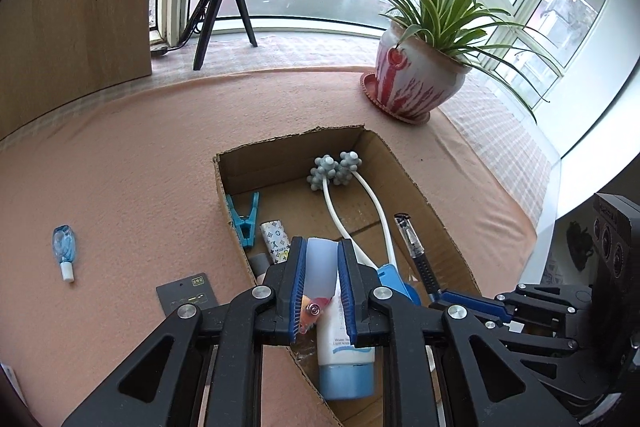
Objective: Organize objects
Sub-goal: 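Carry the cylinder and pen into the box and open both grippers, then withdraw both tools, reaching the left to the white adapter and right to the sanitizer bottle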
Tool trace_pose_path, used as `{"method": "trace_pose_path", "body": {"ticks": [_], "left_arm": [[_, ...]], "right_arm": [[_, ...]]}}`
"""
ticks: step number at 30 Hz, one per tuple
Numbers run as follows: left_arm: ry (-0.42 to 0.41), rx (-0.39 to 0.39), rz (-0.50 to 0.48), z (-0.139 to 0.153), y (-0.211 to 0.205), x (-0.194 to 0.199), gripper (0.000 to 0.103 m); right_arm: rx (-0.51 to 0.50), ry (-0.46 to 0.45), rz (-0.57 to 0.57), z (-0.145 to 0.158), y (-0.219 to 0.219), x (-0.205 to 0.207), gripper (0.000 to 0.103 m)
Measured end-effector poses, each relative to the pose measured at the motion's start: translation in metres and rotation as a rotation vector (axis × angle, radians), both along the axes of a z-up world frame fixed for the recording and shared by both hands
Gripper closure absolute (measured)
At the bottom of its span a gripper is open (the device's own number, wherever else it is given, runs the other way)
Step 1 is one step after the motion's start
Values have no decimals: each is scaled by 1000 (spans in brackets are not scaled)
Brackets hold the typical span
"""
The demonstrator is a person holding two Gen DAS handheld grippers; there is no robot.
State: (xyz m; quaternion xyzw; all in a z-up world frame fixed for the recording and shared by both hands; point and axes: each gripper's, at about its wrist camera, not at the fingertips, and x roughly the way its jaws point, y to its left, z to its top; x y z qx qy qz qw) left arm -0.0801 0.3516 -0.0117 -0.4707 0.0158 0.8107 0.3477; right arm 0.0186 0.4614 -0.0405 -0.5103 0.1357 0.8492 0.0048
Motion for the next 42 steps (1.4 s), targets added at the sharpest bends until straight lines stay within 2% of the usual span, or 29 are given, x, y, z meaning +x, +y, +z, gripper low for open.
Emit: {"method": "trace_pose_path", "body": {"ticks": [1, 3, 4, 6, 13, 27, 38, 42], "left_arm": [[2, 2, 6, 1, -1, 0, 74], [7, 14, 19, 4, -5, 0, 72], [9, 14, 27, 5, -7, 0, 72], [10, 14, 48, 6, -14, 0, 72], [0, 5, 139, 6, -60, -2, 72], [-53, -37, 377, -12, -199, -6, 70], [-67, -93, 496, -24, -292, -19, 70], [-72, -126, 528, -27, -328, -27, 65]], "right_arm": [[-1, -1, 3, 0, 0, 0, 95], [-8, -1, 12, 0, 0, 1, 90], [-6, -8, 18, 0, -1, 1, 79], [2, 1, 12, 1, -3, 2, 66], [-16, 23, 35, 9, -18, -1, 66], [-70, 24, 117, 12, -80, -24, 65], [-75, 9, 180, 8, -134, -50, 65], [-72, 2, 191, 6, -151, -61, 65]]}}
